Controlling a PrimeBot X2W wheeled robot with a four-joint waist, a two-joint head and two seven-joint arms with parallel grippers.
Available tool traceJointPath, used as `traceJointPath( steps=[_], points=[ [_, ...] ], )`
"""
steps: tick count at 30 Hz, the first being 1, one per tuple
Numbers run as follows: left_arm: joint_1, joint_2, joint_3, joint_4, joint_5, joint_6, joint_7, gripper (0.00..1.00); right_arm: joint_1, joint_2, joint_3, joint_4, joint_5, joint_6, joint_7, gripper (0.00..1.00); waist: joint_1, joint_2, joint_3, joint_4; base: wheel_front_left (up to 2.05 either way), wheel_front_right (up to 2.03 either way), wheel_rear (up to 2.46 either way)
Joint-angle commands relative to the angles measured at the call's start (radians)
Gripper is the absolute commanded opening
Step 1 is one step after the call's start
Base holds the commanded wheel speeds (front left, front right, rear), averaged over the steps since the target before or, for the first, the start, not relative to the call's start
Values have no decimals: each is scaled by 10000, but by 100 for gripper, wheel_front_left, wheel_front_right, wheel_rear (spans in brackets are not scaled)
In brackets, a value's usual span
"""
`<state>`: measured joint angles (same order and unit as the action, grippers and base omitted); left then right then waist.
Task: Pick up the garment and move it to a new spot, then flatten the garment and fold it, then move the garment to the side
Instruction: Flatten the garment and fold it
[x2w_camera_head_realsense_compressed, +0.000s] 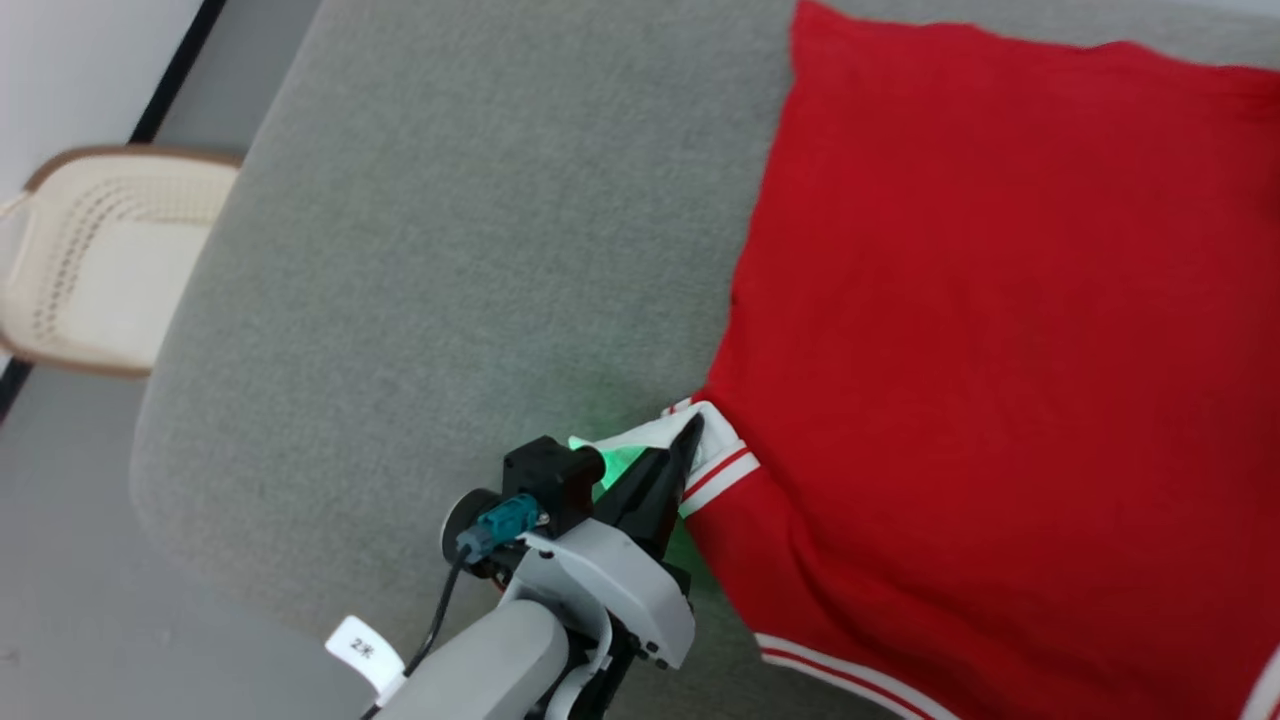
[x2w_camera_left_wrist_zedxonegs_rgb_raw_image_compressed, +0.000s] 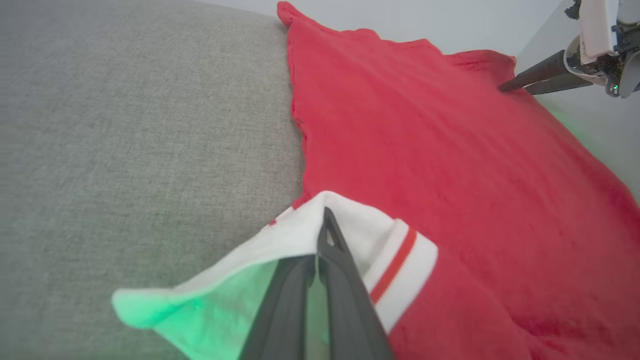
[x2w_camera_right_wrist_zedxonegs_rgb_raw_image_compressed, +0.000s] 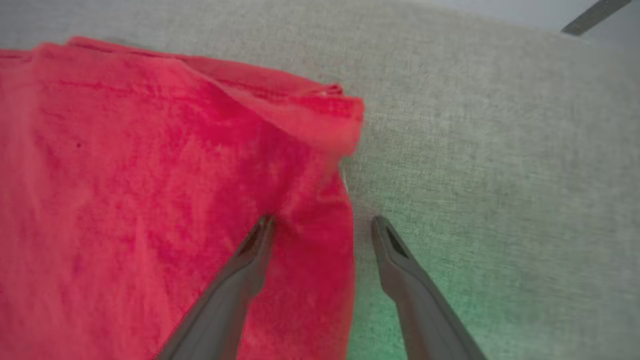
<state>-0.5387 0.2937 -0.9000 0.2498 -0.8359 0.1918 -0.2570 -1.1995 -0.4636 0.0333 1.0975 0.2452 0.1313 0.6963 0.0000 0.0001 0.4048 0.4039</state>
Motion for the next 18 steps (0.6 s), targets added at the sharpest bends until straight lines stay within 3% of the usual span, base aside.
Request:
traceJointPath(
  steps=[1, 9, 10, 11, 18],
  points=[
    [-156, -66, 33, 49, 62, -53, -49, 0, -163, 13, -116, 84, -43, -11, -57, 100, 0, -1, 566, 576, 0, 0, 0],
    [-140, -470, 251, 662, 293, -434, -78, 0, 15, 298, -614, 1352, -785, 21, -100, 100, 0, -1, 676, 726, 0, 0, 0],
    [-146, -523, 278, 737, 308, -478, -81, 0, 6, 301, -664, 1435, -898, 23, -151, 75, 0, -1, 666, 738, 0, 0, 0],
    [-153, -563, 317, 800, 328, -531, -83, 0, 11, 287, -723, 1494, -986, 23, -199, 0, 0, -1, 656, 746, 0, 0, 0],
    [-26, -699, 720, 1225, 499, -759, -73, 0, -246, 552, -860, 1644, -1426, 21, -483, 0, 0, -1, 418, 495, 0, 0, 0]
  ],
)
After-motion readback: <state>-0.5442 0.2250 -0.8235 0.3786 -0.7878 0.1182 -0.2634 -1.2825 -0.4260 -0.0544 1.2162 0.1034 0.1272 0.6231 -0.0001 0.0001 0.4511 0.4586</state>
